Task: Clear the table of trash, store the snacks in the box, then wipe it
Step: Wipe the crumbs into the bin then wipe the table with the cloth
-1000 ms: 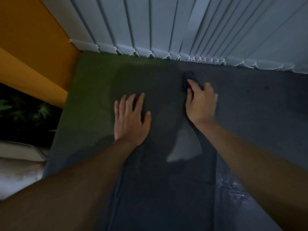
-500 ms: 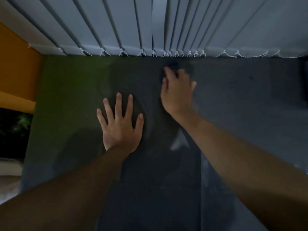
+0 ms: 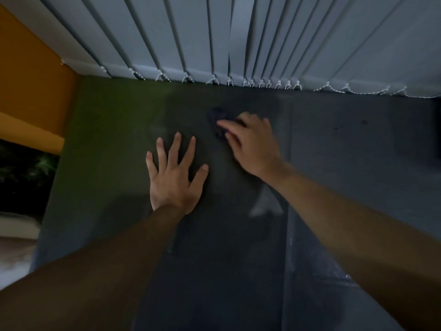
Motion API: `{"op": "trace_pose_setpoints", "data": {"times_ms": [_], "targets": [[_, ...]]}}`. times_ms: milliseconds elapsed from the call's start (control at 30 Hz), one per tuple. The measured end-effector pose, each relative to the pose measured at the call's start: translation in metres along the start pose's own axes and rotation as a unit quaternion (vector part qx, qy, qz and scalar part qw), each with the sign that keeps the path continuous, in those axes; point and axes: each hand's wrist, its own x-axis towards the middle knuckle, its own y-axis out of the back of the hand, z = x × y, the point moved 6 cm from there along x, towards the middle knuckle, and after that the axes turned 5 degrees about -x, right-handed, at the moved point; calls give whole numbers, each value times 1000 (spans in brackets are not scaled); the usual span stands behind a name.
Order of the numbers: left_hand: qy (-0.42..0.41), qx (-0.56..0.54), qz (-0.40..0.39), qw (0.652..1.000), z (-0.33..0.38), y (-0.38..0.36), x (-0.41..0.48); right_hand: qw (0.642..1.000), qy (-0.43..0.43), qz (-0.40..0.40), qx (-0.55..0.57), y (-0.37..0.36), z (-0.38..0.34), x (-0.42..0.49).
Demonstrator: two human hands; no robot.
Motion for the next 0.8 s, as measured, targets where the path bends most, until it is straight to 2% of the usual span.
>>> {"op": "trace_pose_setpoints", "data": {"times_ms": [100,133,167,300,333,367,467,500,533,600,667,700,733,800], "targets": [[-27,-60,5,998,-7,6,-5,983,-177,44,7,6,31,-4],[-32,-83,11,996,-9,7,-7,982,-186,42,7,4,24,-8],[-35,-107,17,993,-10,8,-8,986,-161,36,11,2,10,-11],[-16,-150,30,988,-23,12,-17,997,51,-15,52,-4,-45,-37],[-10,-136,33,990,-29,13,-24,997,61,-14,36,-3,-46,-39],[-5,-115,34,993,-36,13,-33,999,31,-2,22,-1,-41,-38],[6,-65,22,998,-57,9,-61,988,-151,22,19,1,-34,-41],[15,-57,20,998,-64,7,-68,987,-158,18,21,-1,-44,-47],[22,-49,22,998,-70,6,-75,992,-123,11,27,-2,-60,-55],[24,-34,24,999,-79,5,-86,998,23,-17,50,-5,-95,-78],[21,-30,23,999,-87,3,-98,988,137,-45,47,-7,-111,-97],[22,-29,25,999,-92,2,-105,989,136,-43,33,-8,-109,-98],[24,-29,28,999,-96,2,-111,995,94,-32,20,-7,-104,-94],[27,-30,31,999,-105,2,-123,999,-41,-5,3,-5,-95,-93]]}}
